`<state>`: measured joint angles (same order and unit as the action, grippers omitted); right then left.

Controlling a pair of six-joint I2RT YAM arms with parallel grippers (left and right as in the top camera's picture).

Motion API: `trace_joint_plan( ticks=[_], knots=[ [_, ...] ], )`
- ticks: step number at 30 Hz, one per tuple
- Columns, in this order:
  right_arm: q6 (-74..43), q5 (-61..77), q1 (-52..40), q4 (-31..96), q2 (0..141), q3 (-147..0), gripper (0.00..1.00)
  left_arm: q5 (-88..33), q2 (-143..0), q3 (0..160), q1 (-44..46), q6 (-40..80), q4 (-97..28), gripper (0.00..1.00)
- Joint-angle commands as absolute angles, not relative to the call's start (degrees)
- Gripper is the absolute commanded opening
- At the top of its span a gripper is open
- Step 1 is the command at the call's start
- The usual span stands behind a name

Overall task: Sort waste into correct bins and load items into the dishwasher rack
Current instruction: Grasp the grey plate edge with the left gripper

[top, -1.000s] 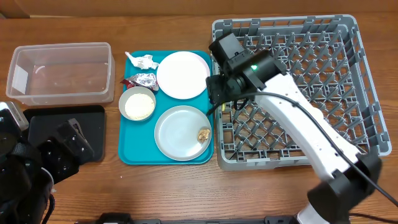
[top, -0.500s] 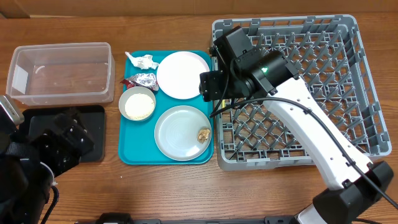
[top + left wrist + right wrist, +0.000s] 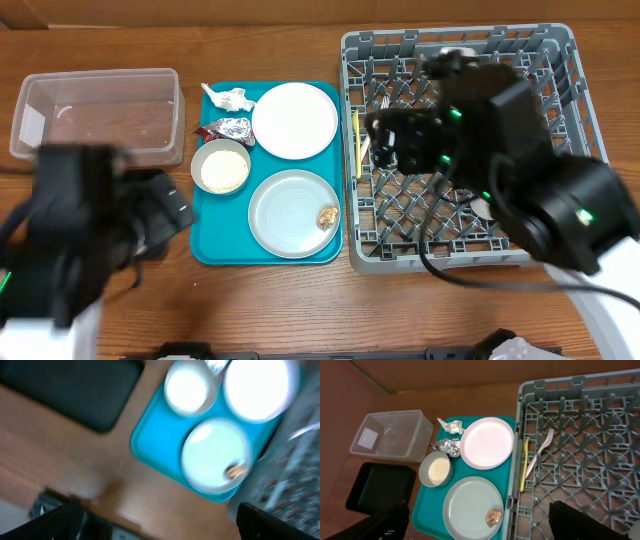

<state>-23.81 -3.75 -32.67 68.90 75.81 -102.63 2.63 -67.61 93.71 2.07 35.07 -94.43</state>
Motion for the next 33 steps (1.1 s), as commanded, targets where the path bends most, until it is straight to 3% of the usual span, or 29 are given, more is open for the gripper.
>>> trace_joint_plan(
  ticks=[1,4,8,17,19,23,28,33],
  knots=[
    [-24.5,-5.4,-32.5,70.0,75.0,-103.2,0.96,-6.7,-73.7,84.2,1.6,31.9,-91.6,1.00],
    [-24.5,-5.6,-32.5,71.4,74.9,-103.2,1.00,-10.5,-82.9,78.8,4.5,25.3,-90.0,1.00],
    [-24.5,-5.6,-32.5,72.6,74.9,-103.2,1.00,-1.5,-86.6,77.3,11.5,27.4,-86.5,1.00],
    [-24.5,-5.6,-32.5,73.6,74.9,-103.2,1.00,-1.5,-92.0,71.6,15.8,28.9,-77.6,1.00],
    [-24.5,-5.5,-32.5,73.8,74.9,-103.2,1.00,-2.6,-93.3,68.9,15.8,28.9,-74.0,0.91],
    [-24.4,-5.6,-32.5,73.9,74.9,-103.2,1.00,-9.4,-96.8,64.6,15.8,28.8,-65.3,0.86],
    [-24.4,-5.5,-32.5,74.3,74.9,-103.2,1.00,-8.8,-101.2,63.4,15.8,29.6,-59.1,0.63],
    [-24.5,-5.6,-32.5,75.2,74.9,-103.2,1.00,-2.2,-103.2,63.4,15.8,30.5,-55.9,0.62]
  ],
)
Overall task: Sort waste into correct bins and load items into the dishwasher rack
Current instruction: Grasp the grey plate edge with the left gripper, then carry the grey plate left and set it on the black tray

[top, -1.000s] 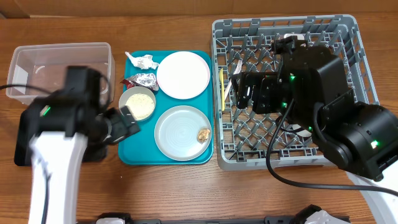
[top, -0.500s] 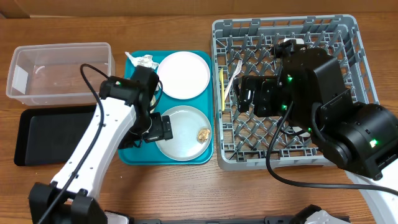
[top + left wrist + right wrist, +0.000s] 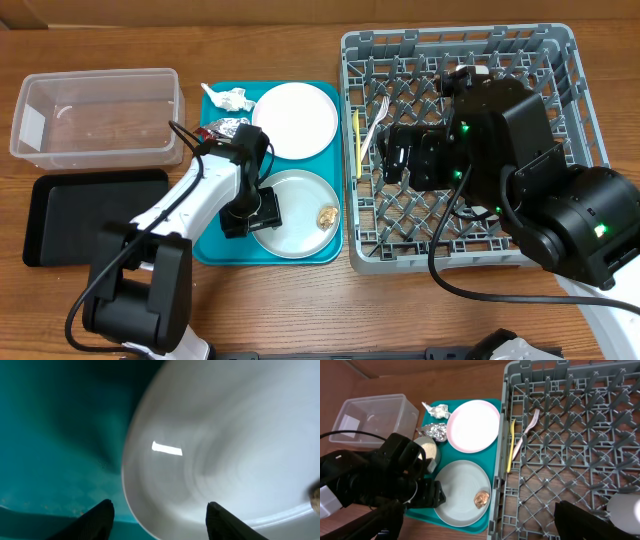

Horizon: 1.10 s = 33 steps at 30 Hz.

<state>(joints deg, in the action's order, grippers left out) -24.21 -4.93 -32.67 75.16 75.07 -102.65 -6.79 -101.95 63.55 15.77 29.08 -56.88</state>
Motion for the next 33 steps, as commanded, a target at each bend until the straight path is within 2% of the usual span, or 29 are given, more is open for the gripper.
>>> trace_joint_plan(
  ticks=[1,3,9,12,13,22,33],
  knots=[
    [-24.4,-5.6,-32.5,75.2,74.9,-103.2,1.00,-0.8,-103.6,63.4,15.8,30.5,-55.5,0.63],
    [-24.4,-5.6,-32.5,75.2,74.9,-103.2,1.00,0.9,-104.4,63.4,15.8,30.5,-55.1,0.62],
    [-24.5,-5.6,-32.5,75.1,74.9,-103.2,1.00,1.1,-106.7,63.1,15.8,30.5,-53.6,0.40],
    [-24.5,-6.0,-32.5,75.2,74.9,-103.2,1.00,1.1,-107.7,62.5,15.8,30.5,-52.7,0.10],
    [-24.4,-6.0,-32.5,75.2,74.9,-103.2,1.00,1.1,-107.7,62.4,15.8,30.5,-52.6,0.04],
    [-24.5,-6.0,-32.5,75.2,74.9,-103.2,1.00,1.2,-106.0,62.4,15.6,30.9,-55.3,0.04],
    [-24.5,-6.0,-32.5,75.1,74.9,-103.2,1.00,1.8,-91.6,62.5,9.5,28.9,-60.3,0.04]
  ],
)
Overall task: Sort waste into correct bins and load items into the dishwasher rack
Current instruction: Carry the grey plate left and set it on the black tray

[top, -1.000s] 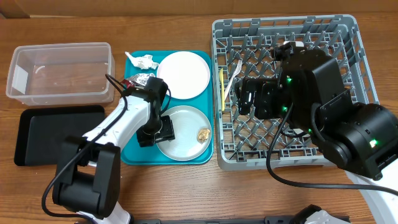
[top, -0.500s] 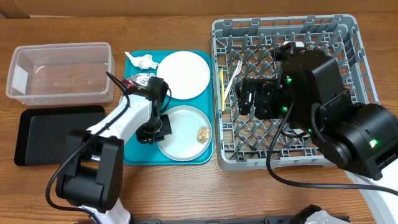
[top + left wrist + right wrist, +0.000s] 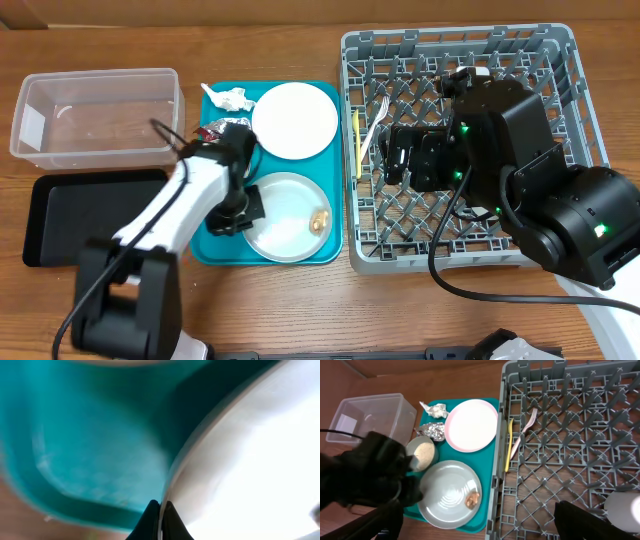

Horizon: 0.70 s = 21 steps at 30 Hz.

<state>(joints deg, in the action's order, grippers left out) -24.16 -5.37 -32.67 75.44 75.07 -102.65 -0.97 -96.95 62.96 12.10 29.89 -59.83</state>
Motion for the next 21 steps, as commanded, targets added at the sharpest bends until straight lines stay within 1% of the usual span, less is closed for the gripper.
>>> trace_joint_plan(
  ticks=[1,7,12,15,21],
  knots=[
    [-24.5,-6.0,-32.5,75.1,74.9,-103.2,1.00,1.5,-90.2,62.5,8.7,28.4,-60.7,0.04],
    [-24.5,-6.0,-32.5,75.1,74.9,-103.2,1.00,-4.7,-82.0,62.5,2.5,22.6,-62.8,0.04],
    [-24.5,-6.0,-32.5,75.2,74.9,-103.2,1.00,-7.2,-78.5,62.5,-1.2,19.9,-64.5,0.04],
    [-24.5,-6.0,-32.5,75.2,74.9,-103.2,1.00,-8.1,-75.7,62.5,-6.0,17.9,-66.1,0.04],
    [-24.5,-6.0,-32.5,75.1,74.9,-103.2,1.00,-18.2,-72.2,62.5,-16.9,13.0,-67.1,0.04]
  ],
)
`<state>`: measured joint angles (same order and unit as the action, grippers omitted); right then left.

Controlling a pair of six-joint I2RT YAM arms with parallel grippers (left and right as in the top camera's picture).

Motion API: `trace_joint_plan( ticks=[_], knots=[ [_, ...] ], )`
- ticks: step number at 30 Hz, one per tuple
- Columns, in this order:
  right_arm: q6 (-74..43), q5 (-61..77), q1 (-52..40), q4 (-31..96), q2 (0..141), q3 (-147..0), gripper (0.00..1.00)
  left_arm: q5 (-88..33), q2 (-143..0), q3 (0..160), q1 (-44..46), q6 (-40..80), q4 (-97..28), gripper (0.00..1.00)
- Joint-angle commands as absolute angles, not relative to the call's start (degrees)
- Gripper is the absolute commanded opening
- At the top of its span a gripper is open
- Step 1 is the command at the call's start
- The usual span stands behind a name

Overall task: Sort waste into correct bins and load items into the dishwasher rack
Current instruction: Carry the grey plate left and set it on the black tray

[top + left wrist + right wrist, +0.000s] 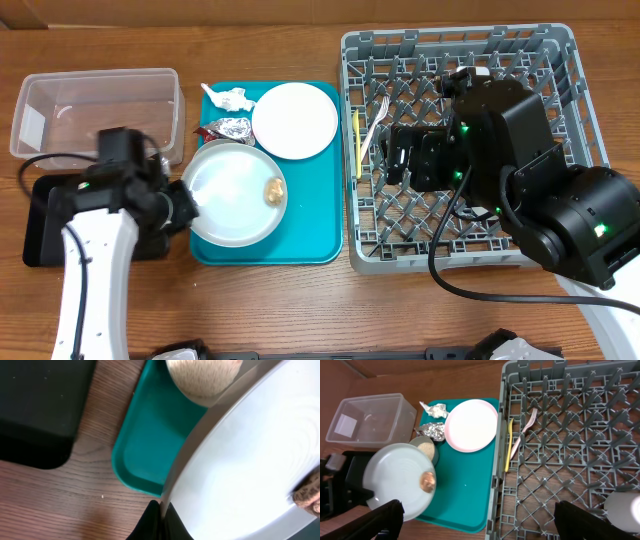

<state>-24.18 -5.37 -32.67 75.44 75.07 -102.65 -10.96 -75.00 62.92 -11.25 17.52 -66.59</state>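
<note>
My left gripper (pixel 187 208) is shut on the left rim of a pale grey plate (pixel 232 188). The plate is held tilted above the left end of the teal tray (pixel 305 235), with a brown food scrap (pixel 270 187) on it. In the left wrist view the black fingertips (pixel 161 521) pinch the plate rim (pixel 240 475), and the bowl of grains (pixel 205 380) shows beyond it. My right gripper (pixel 400 160) hangs open over the grey dishwasher rack (pixel 560 60), holding nothing. A yellow fork (pixel 508 452) and a pink fork (pixel 522 437) lie in the rack.
A pink-white plate (pixel 293 118), a foil ball (pixel 232 128) and crumpled paper (pixel 230 97) sit at the tray's far end. A clear bin (pixel 95 112) stands far left, with a black bin (pixel 55 225) in front of it. A white cup (pixel 622 507) is in the rack.
The grey plate was lying on the tray's near middle with my left gripper shut on its rim. Now it is raised and further left, over the bowl. The right arm has not moved.
First my left arm was over the black bin, away from the tray. Then its open fingers stood at the grey plate's left rim. After that they were shut on the rim. Now the plate with the scrap is off the tray, shifted left.
</note>
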Motion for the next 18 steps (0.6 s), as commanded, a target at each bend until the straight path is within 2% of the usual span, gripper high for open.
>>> trace_joint_plan(
  ticks=[1,6,10,15,18],
  knots=[
    [-24.5,-6.0,-32.5,75.2,74.9,-103.2,1.00,-18.9,-71.8,62.5,-19.1,12.3,-67.3,0.04],
    [-24.5,-6.0,-32.5,75.2,74.9,-103.2,1.00,-19.0,-71.5,62.4,-34.2,10.6,-69.8,0.04],
    [-24.5,-6.0,-32.5,75.2,74.9,-103.2,1.00,-16.3,-71.5,62.4,-43.3,15.1,-70.3,0.04],
    [-24.5,-6.0,-32.5,75.2,74.9,-103.2,1.00,-11.8,-71.5,62.4,-50.7,19.8,-70.8,0.04],
    [-24.5,-6.0,-32.5,75.2,74.9,-103.2,1.00,-5.0,-71.5,62.4,-52.6,24.6,-71.1,0.04]
  ],
)
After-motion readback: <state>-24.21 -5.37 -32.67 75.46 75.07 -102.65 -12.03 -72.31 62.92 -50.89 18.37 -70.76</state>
